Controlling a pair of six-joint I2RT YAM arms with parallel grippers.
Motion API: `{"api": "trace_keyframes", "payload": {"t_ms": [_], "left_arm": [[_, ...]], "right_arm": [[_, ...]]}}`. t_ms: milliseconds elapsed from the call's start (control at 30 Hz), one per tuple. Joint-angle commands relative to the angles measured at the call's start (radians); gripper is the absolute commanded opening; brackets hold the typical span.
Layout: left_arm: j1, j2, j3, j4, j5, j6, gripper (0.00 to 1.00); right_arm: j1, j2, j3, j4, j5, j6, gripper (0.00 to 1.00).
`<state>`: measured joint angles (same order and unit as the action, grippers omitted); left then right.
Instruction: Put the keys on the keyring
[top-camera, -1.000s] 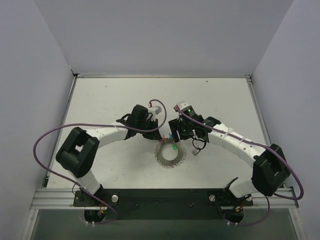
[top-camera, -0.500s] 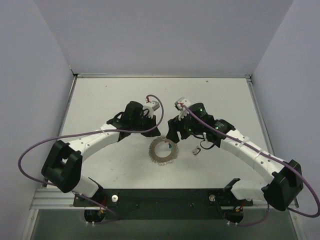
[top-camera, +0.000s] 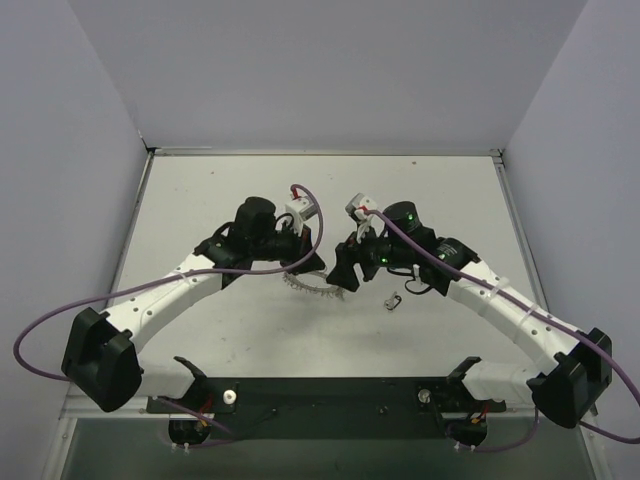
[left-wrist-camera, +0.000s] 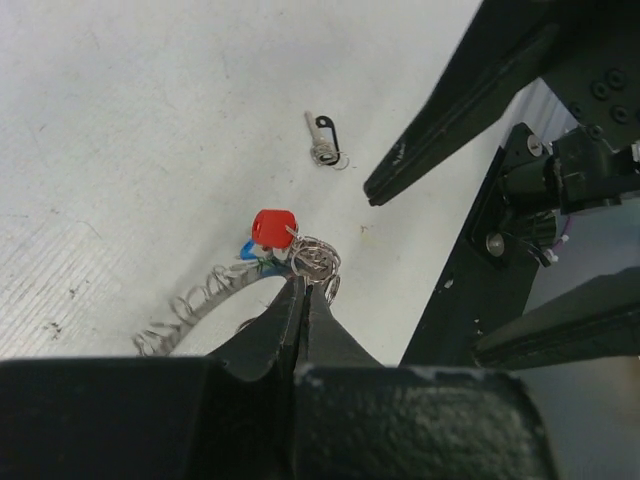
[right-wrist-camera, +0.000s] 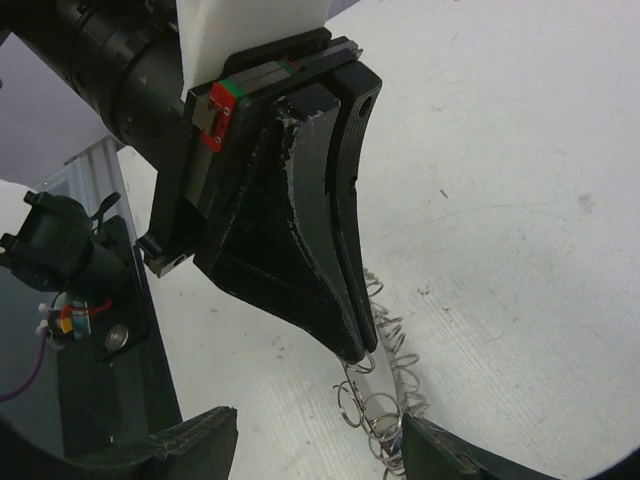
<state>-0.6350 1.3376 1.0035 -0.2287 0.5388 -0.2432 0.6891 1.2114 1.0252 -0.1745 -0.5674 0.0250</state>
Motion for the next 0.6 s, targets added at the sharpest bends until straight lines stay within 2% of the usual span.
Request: {"api": "trace_keyframes", "payload": {"t_ms": [0, 200, 567], "left_arm": [[-0.015, -0.077, 0.044, 0.054, 0.128, 0.032, 0.00], [-0.022, -0.135, 0.012, 0.133, 0.211, 0.018, 0.00], [-0.026, -0.196, -0.051, 0.264, 0.317, -0.002, 0.00]], "right_arm": [[0.004, -0.046, 0.041, 0.040, -0.069, -0.051, 0.63], [0.001, -0.061, 0.046, 0.038, -0.164, -0.080, 0.49], [-0.042, -0.121, 0.067, 0.026, -0.367, -0.106, 0.49]]}}
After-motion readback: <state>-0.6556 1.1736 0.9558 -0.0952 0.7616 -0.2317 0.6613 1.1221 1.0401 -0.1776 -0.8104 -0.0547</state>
